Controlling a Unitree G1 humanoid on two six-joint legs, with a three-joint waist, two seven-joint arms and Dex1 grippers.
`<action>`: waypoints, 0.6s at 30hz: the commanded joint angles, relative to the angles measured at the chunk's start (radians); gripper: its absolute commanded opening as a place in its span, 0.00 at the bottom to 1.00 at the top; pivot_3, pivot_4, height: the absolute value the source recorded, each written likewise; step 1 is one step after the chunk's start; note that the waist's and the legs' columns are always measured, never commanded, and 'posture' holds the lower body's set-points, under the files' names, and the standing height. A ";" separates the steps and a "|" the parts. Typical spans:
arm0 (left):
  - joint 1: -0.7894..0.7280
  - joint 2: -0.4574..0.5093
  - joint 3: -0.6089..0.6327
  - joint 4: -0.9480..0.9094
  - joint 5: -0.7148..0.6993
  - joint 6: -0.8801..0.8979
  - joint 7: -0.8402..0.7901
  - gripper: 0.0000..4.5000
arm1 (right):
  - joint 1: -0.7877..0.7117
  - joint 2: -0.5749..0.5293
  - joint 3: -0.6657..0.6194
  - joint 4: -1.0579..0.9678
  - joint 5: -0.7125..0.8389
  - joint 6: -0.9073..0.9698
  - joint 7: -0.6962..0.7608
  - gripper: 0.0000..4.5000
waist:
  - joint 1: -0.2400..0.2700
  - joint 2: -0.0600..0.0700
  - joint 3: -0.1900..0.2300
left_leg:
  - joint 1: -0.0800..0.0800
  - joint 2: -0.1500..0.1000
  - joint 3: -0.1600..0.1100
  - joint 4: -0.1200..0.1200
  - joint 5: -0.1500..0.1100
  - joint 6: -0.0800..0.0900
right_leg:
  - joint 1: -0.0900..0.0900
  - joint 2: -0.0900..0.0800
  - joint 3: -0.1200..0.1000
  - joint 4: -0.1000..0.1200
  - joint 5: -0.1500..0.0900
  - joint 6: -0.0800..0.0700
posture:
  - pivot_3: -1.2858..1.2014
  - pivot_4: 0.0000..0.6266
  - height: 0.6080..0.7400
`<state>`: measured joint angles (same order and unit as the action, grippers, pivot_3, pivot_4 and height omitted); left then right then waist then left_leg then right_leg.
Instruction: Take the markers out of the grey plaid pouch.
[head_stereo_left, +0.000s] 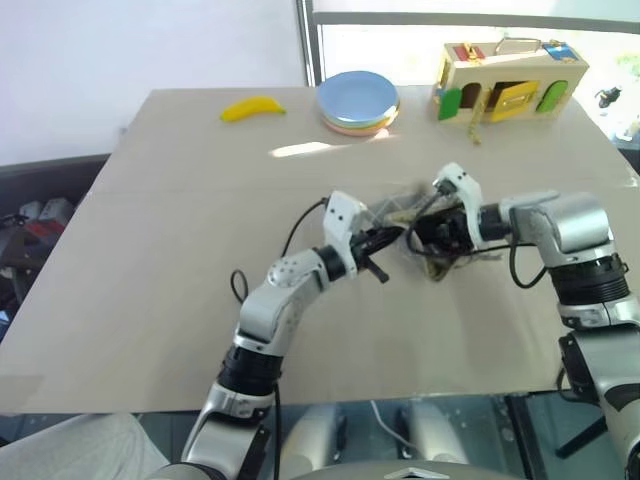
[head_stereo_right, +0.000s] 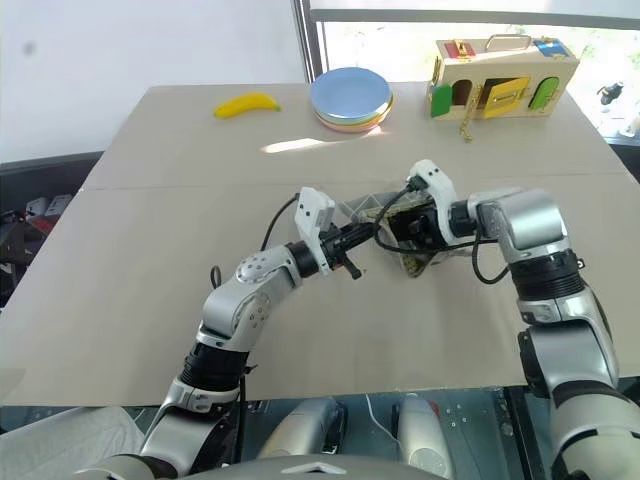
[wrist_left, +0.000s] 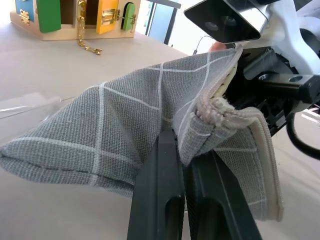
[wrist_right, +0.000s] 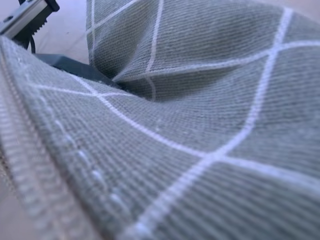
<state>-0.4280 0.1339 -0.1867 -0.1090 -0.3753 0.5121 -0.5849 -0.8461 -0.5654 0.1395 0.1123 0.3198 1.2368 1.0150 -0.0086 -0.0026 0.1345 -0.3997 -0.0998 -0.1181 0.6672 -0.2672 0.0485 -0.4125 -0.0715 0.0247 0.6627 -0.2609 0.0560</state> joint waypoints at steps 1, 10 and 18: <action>0.027 0.016 -0.007 0.019 0.011 0.010 -0.007 0.00 | -0.048 -0.074 -0.121 -0.047 0.065 0.039 -0.012 0.11 | 0.000 0.000 0.000 | 0.000 0.000 0.000 0.000 0.000 0.000 | 0.000 0.000 0.000 0.000 0.000 0.000 | 0.52 0.24 1.00; 0.029 0.038 0.013 0.021 0.012 0.014 0.000 0.00 | 0.012 -0.232 -0.015 -0.158 0.049 -0.248 0.061 0.11 | 0.000 0.000 0.000 | 0.000 0.000 0.000 -0.001 0.000 0.000 | -0.001 0.000 0.000 0.000 0.000 0.000 | 0.52 0.24 1.00; 0.029 0.048 0.017 0.019 0.005 0.026 0.005 0.00 | 0.150 -0.276 -0.009 -0.278 0.023 -0.787 0.245 0.11 | 0.000 0.000 0.000 | 0.000 0.000 0.000 0.000 0.000 0.000 | 0.000 0.000 0.000 0.000 0.000 0.000 | 0.52 0.24 1.00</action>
<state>-0.4168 0.1603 -0.2033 -0.1356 -0.3962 0.5145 -0.6163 -0.6769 -0.8390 0.1844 -0.0790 0.3067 0.5835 1.1806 -0.0084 -0.0029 0.1348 -0.3999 -0.0995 -0.1177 0.6670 -0.2673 0.0486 -0.4127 -0.0711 0.0249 0.6625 -0.2609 0.0562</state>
